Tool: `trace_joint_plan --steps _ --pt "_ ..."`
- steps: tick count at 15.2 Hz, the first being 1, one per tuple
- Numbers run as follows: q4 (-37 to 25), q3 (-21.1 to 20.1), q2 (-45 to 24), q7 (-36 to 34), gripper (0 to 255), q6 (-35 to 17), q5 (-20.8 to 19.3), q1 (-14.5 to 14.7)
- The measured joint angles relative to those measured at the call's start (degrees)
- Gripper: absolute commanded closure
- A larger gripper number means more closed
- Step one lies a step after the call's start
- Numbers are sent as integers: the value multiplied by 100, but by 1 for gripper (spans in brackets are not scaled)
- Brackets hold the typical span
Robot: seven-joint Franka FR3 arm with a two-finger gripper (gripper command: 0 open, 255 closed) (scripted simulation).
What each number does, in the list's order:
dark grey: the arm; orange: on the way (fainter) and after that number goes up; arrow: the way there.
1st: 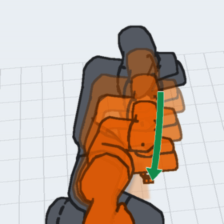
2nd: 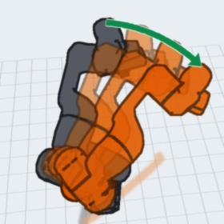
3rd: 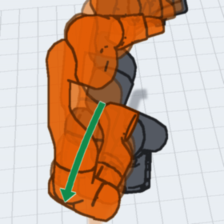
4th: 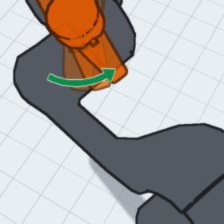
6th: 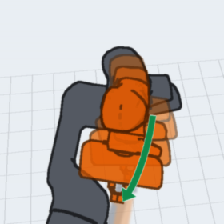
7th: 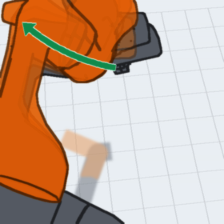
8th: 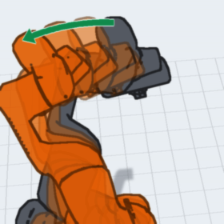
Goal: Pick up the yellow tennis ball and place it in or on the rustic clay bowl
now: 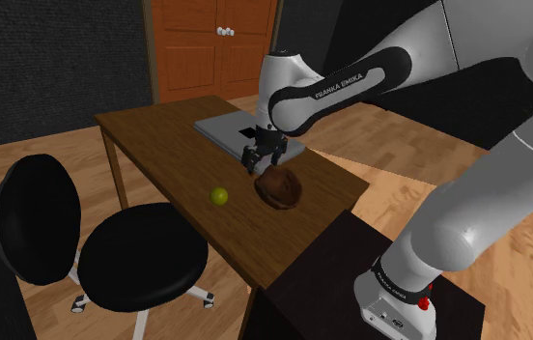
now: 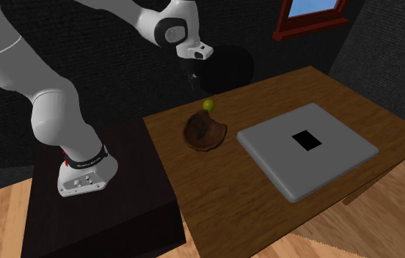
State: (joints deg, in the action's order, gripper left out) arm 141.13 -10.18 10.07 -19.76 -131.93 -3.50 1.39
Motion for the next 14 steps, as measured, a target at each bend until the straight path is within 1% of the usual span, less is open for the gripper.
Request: trace_joint_plan --steps 3,7,12,14 --pt "-301 -98 -662 -303 0 -360 -166 12" --pt "-780 -180 -1634 -811 0 -833 -497 103" --pt "-1593 -101 -2774 -1282 0 -1149 -881 287" --pt "-1772 -77 -3013 -1402 0 -1203 -956 361"
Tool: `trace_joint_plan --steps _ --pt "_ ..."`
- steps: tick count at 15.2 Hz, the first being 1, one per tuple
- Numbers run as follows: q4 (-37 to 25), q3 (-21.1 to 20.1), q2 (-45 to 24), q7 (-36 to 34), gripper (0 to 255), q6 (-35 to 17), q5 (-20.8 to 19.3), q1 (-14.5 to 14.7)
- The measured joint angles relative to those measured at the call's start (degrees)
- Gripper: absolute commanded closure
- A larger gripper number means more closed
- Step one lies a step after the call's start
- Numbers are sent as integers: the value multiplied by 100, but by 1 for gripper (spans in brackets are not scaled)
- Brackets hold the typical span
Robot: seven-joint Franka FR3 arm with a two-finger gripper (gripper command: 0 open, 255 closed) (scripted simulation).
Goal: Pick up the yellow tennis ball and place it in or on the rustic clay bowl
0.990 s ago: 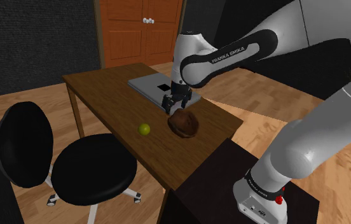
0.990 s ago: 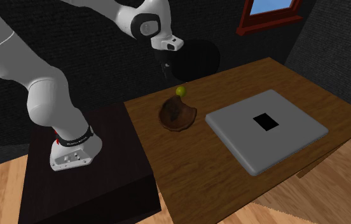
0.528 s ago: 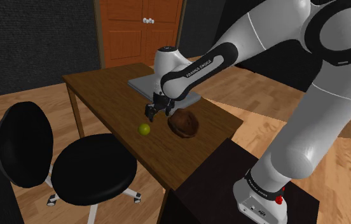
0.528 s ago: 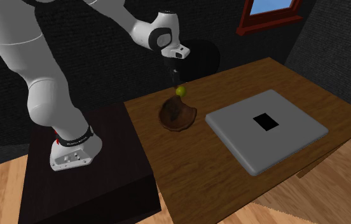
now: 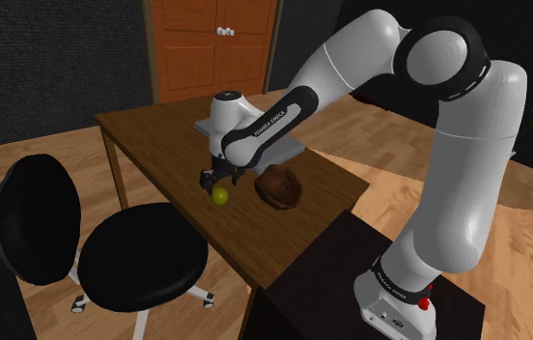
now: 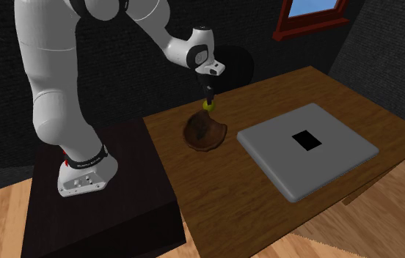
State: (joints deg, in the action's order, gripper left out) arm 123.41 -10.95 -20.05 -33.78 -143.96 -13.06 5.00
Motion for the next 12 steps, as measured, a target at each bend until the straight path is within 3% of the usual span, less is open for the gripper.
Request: trace_joint_plan --steps 12 --pt "-124 148 -554 -143 0 -426 -217 72"
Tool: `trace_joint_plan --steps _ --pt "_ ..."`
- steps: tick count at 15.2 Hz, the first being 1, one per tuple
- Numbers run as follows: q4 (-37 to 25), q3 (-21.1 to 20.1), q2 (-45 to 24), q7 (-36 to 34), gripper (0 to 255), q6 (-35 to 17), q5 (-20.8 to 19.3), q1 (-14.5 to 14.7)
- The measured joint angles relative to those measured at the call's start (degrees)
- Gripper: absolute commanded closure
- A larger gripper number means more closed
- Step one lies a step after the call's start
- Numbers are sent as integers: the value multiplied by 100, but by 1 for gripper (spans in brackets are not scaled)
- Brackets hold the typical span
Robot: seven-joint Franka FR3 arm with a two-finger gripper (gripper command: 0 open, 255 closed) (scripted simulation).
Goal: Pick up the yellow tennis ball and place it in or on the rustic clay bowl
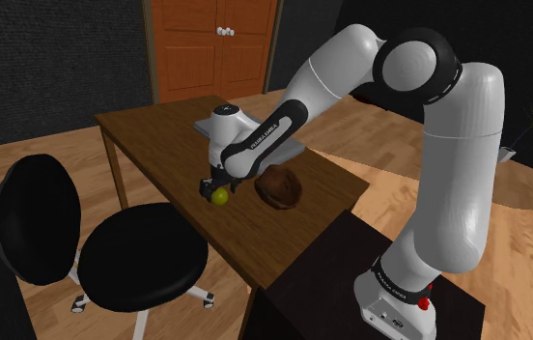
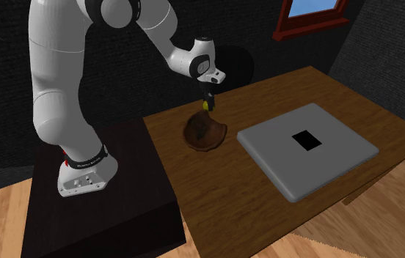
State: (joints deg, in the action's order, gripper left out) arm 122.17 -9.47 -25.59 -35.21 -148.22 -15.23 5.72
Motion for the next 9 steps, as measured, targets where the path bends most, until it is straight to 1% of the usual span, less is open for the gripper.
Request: trace_joint_plan --steps 1,2,9 --pt "0 0 -1 -1 0 -1 0 0" --pt "0 0 -1 -1 255 -1 0 0" --pt "1 0 2 -1 255 1 0 0"
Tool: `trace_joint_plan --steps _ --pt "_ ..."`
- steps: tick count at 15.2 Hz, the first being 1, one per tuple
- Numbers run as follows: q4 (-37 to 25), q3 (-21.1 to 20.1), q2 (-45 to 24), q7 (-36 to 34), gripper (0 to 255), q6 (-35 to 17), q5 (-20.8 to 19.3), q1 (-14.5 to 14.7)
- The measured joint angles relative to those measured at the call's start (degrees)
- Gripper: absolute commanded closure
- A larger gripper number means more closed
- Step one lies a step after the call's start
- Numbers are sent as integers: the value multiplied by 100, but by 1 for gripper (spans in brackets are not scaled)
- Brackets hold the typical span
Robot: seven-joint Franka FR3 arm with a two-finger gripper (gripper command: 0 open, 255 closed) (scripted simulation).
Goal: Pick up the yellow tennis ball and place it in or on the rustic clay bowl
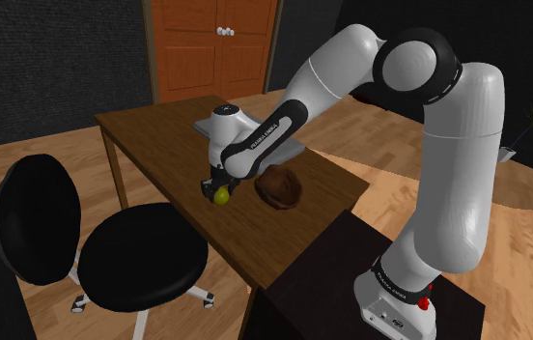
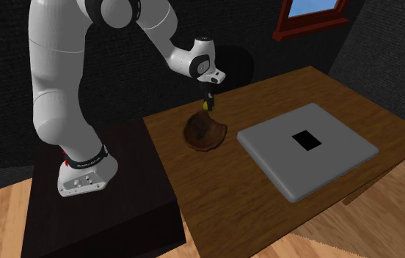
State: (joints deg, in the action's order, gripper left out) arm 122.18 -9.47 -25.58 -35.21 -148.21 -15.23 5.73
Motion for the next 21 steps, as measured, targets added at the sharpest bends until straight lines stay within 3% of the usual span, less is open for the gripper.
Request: trace_joint_plan --steps 9,21 --pt "47 -85 307 101 255 253 125 -59" --pt "-48 -255 1015 373 255 1031 462 -168"
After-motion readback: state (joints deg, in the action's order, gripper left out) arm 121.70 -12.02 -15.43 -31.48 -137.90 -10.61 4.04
